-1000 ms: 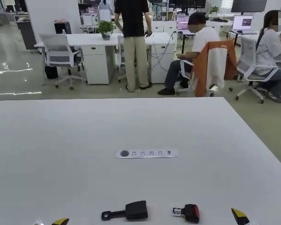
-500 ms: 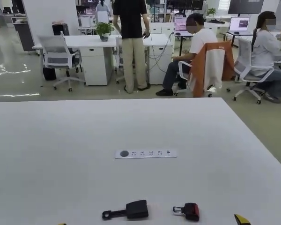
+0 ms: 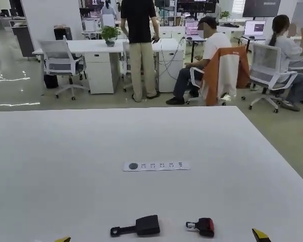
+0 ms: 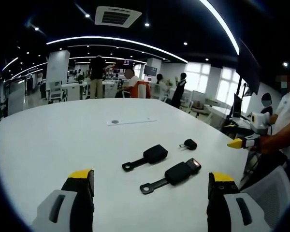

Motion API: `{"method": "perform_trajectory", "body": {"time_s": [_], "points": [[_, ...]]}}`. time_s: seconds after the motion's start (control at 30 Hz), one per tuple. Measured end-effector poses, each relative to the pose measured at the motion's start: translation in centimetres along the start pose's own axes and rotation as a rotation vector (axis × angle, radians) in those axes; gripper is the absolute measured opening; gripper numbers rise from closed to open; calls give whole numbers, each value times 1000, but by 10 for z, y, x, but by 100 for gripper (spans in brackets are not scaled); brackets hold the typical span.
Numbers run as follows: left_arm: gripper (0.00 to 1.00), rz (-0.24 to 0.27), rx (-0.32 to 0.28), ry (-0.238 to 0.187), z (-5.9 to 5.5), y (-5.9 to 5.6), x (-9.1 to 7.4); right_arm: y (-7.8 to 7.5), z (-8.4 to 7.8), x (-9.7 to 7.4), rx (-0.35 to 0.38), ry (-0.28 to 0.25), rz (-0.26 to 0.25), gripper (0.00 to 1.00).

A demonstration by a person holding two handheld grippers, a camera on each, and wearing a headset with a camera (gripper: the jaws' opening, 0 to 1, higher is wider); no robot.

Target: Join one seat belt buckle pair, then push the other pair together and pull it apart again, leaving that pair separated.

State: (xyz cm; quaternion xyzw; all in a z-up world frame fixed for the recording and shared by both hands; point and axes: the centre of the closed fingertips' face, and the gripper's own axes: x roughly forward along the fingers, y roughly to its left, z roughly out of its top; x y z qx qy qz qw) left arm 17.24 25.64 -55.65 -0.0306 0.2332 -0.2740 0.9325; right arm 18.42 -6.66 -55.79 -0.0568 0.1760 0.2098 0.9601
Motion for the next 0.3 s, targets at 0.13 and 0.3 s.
{"method": "perform_trajectory", "body": {"time_s": [0.13, 0.3], "points": [[100, -6, 4, 3, 0, -3, -2, 1, -3, 0, 4, 3, -1, 99], [100, -4, -1, 6, -3, -5, -4, 4, -6, -4, 9, 9, -2, 99]]}}
